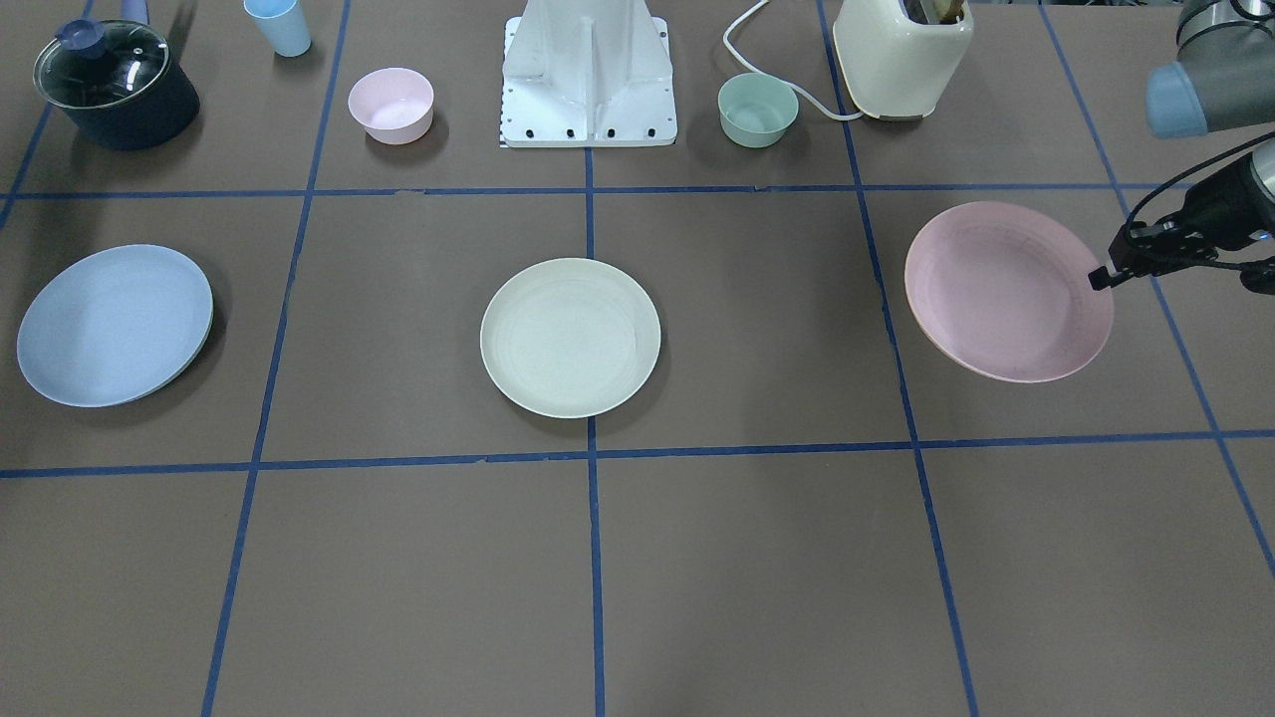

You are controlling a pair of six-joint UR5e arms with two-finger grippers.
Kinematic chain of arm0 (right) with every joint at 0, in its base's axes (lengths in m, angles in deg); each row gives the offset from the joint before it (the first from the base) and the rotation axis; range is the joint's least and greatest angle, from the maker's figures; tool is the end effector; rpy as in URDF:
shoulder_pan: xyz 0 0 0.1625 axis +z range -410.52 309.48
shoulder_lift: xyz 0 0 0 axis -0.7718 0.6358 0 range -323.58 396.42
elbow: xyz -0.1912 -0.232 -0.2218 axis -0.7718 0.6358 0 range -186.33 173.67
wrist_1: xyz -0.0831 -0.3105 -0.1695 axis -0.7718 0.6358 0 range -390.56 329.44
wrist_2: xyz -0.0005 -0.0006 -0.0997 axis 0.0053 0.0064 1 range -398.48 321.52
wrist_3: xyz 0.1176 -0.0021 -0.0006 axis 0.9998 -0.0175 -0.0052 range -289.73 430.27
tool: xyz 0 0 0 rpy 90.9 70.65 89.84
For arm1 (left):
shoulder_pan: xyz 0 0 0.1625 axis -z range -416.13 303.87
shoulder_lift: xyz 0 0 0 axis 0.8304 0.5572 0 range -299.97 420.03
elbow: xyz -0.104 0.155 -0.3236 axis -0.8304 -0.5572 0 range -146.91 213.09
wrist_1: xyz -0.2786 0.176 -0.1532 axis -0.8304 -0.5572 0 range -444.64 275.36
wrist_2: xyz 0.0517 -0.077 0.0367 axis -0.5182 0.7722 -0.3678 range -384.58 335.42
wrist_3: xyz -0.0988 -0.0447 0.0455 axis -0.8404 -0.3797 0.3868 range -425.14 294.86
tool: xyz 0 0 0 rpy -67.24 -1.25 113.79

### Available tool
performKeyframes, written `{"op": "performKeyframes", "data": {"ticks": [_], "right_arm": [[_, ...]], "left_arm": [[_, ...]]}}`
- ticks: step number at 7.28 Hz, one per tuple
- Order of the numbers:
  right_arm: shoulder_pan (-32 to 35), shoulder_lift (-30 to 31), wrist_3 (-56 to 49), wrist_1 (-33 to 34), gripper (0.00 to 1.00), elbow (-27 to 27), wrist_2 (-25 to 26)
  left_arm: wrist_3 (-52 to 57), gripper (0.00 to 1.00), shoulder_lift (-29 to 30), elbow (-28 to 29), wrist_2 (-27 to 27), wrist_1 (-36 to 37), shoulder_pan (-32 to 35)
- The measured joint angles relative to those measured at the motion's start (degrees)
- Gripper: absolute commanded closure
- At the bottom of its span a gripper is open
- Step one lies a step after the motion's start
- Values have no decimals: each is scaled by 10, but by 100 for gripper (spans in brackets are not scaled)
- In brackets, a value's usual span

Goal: Stack three plates with pink and blue
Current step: 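Lift the pink plate with the left gripper while the right gripper grasps the blue plate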

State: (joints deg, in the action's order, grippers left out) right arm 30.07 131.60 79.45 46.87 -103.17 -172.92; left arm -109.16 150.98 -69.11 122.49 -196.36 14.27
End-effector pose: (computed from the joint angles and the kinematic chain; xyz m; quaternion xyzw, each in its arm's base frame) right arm -0.0188 -0.4241 0.5816 0.0526 -0.3889 -0.0487 0.9185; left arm 0.1197 -0.4392 0.4546 -0.0165 0.5260 -0.0374 0.8495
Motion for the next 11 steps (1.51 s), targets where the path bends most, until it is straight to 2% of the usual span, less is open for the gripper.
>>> {"op": "performKeyframes", "data": {"ticks": [3, 4, 5, 8, 9, 11], "right_arm": [[-88, 1, 148, -212, 1, 83, 18], [-107, 3, 180, -255, 3, 97, 19], [-118, 5, 192, -272, 5, 105, 19], [-140, 6, 195, -280, 23, 124, 18], [-146, 7, 195, -279, 35, 127, 16], [-152, 8, 196, -279, 100, 129, 14]], "left_arm": [[-125, 100, 48, -46, 1, 17, -12], [-140, 100, 55, -50, 1, 17, -16], [-148, 100, 60, -52, 1, 18, -18], [-155, 100, 66, -55, 1, 18, -22], [-157, 100, 67, -56, 1, 18, -22], [-160, 100, 68, -57, 1, 18, -23]]}}
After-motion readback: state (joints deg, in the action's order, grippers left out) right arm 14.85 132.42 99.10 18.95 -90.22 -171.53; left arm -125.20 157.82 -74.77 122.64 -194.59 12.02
